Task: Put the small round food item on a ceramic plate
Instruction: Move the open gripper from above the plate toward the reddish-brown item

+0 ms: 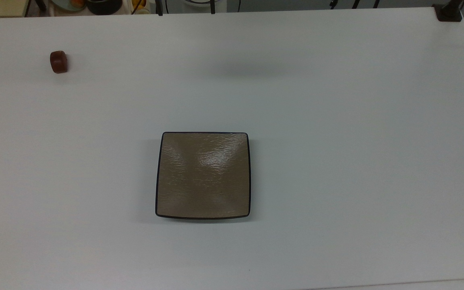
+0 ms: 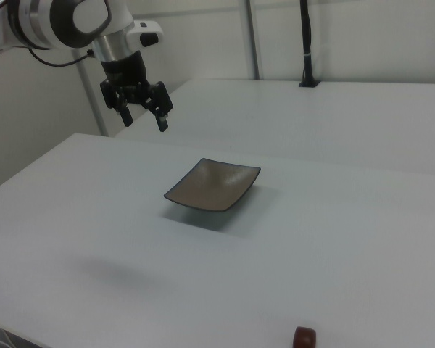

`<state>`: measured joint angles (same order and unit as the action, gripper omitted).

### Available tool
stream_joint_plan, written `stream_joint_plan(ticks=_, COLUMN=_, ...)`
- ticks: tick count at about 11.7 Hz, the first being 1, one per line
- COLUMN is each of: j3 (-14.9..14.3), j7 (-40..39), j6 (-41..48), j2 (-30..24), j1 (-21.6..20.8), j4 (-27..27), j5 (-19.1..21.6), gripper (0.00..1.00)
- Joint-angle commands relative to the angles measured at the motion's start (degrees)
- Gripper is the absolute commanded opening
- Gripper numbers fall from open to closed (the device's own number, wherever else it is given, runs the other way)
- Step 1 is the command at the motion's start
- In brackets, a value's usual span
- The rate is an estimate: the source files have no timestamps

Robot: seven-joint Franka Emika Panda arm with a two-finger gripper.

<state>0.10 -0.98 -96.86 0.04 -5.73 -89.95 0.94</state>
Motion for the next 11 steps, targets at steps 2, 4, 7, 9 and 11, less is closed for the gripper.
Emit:
stream_joint_plan(ticks=2, j3=-1.42, j7=-0.16, j6=-1.76, j2=-0.57, j1=-1.74, j4=-1.46, j5=1.08, gripper=1.0)
stream_joint_plan(ticks=4, j3=-1.59, j7=-0.16, j6=-1.93, j2=-0.48, j1=-1.74, j4=-1.37, j5=1.08, gripper=1.0)
stream_joint_plan(ticks=7, j3=-1.59, j7=-0.16, j6=-2.11, j2=-0.13, j1=-1.82, j4=-1.46, j5=1.08, gripper=1.0)
stream_joint_plan(ticks=9, j3=-1.59, j7=-0.16, j6=-1.41, j2=-0.3, j1=-1.82, j4=-1.63, j5=1.08, gripper=1.0)
stream_joint_plan(ticks=11, j3=-1.59, j7=-0.94, j6=-0.88, j2=-0.65, j1=-1.65, j4=-1.55, j5=0.64, gripper=1.0)
